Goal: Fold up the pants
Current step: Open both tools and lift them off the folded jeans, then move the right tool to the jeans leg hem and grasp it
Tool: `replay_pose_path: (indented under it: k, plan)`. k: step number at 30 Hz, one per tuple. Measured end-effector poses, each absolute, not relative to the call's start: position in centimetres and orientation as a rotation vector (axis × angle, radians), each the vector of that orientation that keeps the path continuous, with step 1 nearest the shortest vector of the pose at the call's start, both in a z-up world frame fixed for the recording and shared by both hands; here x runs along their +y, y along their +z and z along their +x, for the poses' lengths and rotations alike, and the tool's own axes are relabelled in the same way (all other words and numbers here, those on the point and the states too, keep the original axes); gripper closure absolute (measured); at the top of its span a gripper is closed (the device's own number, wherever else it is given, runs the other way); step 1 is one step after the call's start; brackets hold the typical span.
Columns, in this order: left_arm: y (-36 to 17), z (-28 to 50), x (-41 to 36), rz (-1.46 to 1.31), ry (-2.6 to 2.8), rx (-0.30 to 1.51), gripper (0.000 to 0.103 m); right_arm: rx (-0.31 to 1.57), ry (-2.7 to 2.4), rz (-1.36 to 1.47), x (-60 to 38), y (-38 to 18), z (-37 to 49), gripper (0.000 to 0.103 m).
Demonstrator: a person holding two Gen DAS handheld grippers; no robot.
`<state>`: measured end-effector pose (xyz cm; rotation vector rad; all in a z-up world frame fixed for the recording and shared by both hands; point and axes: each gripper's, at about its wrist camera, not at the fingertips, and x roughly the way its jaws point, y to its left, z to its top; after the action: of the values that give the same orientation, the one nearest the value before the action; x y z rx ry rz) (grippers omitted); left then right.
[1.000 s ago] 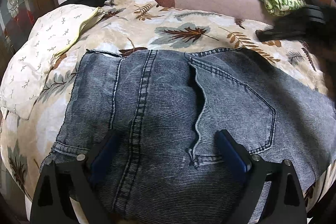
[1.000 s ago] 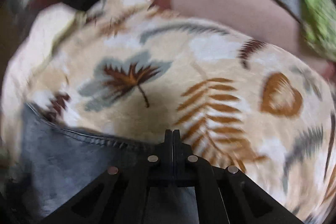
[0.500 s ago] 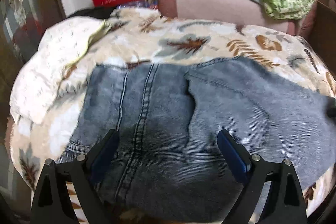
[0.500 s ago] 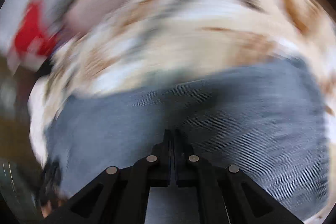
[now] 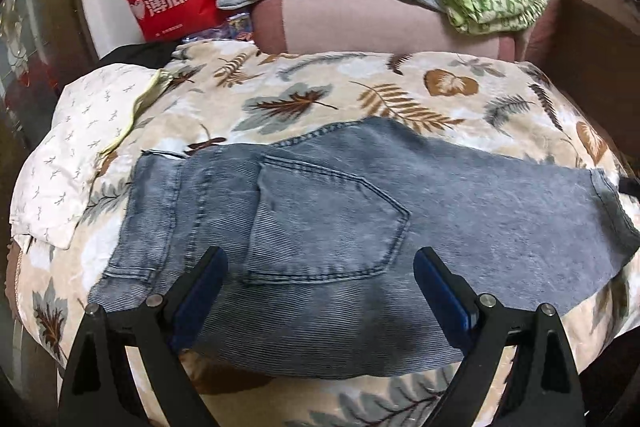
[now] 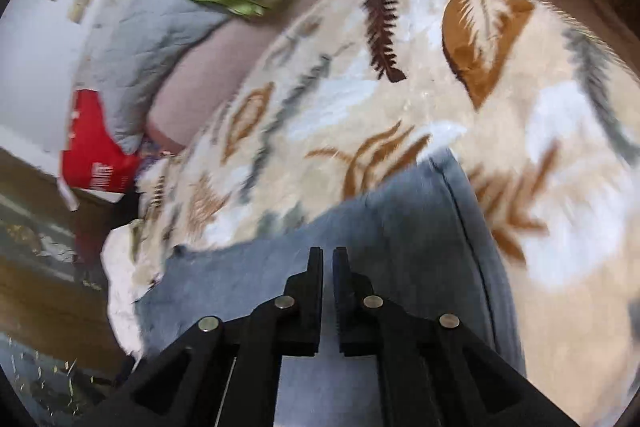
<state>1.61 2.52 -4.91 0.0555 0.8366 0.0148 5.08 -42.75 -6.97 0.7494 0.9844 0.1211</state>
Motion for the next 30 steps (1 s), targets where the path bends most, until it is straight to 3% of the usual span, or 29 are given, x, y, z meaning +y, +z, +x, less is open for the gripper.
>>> replay_pose_path:
  k: [7,12,15,17,21,23,25,26,30]
  plan:
    - [-5.3,1.6,1.3,0.039,-0.039,0.856,0.009,1.093,-0.005,0.792,-43.7,-11.3,-0.3,0.095]
    - [-5.3,1.6,1.1,0.039,-0.045,0.856,0.009,0.943,0.008,0.78,-44.4,-7.0,-2.3,0.094]
    - [-5.5,2.1,1.1,0.009,-0.048,0.877,0.009,1.008,-0.051,0.775,-45.1,-9.0,-2.2,0.085]
    - [-5.4,2.1,0.7,-0.004,-0.068,0.885,0.009,1.006,-0.026,0.911,-46.6,-10.7,-2.4,0.086]
    - [-5.1,2.9,-1.0,-0.015,-0.097,0.893,0.009,0.903,-0.031,0.833,-46.4,-6.2,-4.2,0.084]
    - [-5.0,3.7,-2.8,-0.033,-0.136,0.911,0.009,0.92,-0.022,0.896,-46.3,-6.0,-5.6,0.076]
    - [-5.2,4.4,-4.7,-0.041,-0.18,0.93,0.009,0.972,-0.074,0.929,-46.5,-7.1,-6.9,0.048]
    - [-5.4,4.7,-5.7,-0.041,-0.198,0.942,0.009,0.998,-0.106,0.958,-46.4,-8.2,-7.4,0.043]
    - [-6.2,5.8,-8.9,-0.039,-0.235,0.983,0.009,0.967,-0.093,1.071,-46.7,-10.1,-7.3,0.042]
